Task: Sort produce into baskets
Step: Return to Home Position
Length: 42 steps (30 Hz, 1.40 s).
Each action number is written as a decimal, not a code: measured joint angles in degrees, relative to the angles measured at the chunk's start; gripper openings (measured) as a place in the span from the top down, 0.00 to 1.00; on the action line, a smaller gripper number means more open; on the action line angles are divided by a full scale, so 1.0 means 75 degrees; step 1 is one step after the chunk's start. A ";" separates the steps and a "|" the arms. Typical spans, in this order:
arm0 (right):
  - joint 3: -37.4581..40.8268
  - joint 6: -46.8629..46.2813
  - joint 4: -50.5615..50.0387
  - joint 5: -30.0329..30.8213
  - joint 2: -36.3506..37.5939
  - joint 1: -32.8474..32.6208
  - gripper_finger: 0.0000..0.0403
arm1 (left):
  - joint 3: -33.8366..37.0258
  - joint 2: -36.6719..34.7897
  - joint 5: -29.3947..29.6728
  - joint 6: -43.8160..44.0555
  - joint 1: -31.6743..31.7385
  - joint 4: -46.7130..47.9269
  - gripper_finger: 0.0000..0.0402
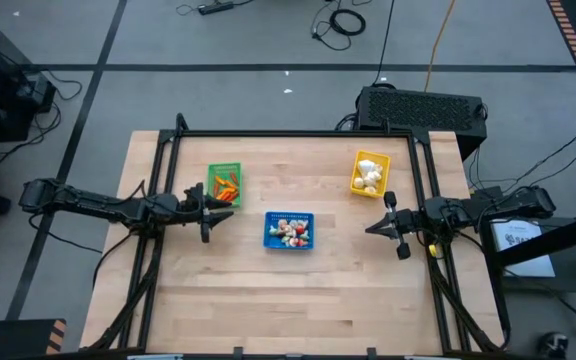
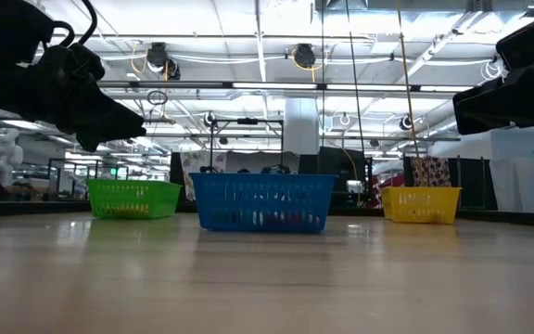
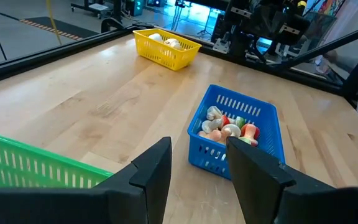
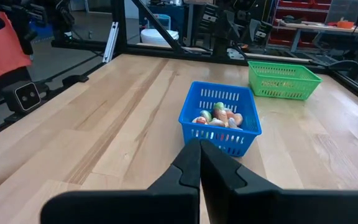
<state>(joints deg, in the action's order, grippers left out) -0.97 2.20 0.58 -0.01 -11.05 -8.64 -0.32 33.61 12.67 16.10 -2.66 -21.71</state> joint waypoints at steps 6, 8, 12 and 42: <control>0.0000 0.0000 0.0000 0.0000 0.0000 0.0000 1.00 | 0.0000 0.0002 0.0000 0.0000 0.0000 0.0000 0.60; 0.0000 0.0000 0.0000 -0.0001 0.0000 -0.0003 1.00 | 0.0000 0.0000 0.0000 0.0000 0.0000 0.0002 0.60; 0.0000 0.0000 0.0000 0.0000 0.0000 0.0000 1.00 | 0.0000 0.0000 0.0000 0.0000 0.0000 0.0000 0.60; 0.0000 0.0000 0.0000 -0.0001 0.0000 -0.0002 1.00 | 0.0000 0.0000 0.0000 0.0000 0.0000 0.0002 0.60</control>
